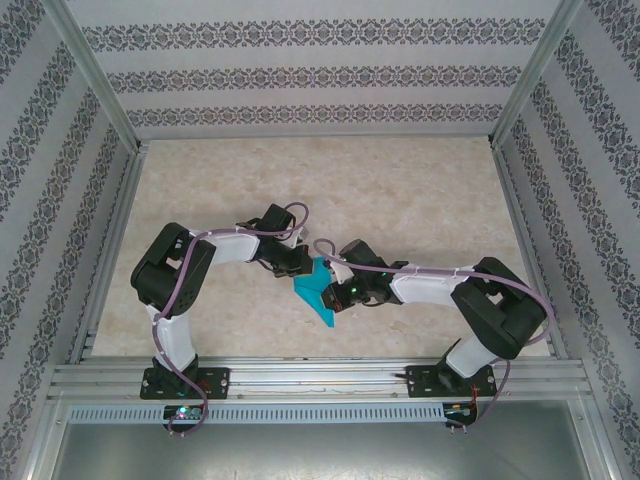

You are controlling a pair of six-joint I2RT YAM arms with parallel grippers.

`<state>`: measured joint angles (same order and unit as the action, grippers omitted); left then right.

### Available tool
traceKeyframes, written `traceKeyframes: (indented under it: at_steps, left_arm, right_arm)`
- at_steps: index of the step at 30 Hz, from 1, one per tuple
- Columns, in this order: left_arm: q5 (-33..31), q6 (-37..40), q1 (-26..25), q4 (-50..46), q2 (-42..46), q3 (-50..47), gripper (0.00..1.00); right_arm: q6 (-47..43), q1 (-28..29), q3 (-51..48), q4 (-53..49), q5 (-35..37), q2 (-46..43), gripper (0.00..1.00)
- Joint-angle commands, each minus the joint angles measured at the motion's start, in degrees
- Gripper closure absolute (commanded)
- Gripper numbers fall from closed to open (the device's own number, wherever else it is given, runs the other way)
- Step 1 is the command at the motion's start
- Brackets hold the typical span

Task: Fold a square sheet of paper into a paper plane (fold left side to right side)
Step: Third fold the triangle at the center of the table.

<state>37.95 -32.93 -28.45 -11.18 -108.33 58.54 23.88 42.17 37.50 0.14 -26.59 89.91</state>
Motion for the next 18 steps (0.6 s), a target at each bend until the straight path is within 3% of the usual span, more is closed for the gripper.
traceKeyframes:
  at_steps: [1, 18]
  left_arm:
    - [-2.9, 1.5, -0.8, -2.6, -2.8, -0.3, 1.0]
    - [-2.7, 1.3, -0.9, -2.0, -2.9, -0.8, 1.0]
  right_arm:
    - [-0.3, -0.6, 1.6, -1.6, 1.8, 0.4, 1.0]
    - [-0.9, -0.8, 3.3, -1.9, 2.2, 2.5, 1.0]
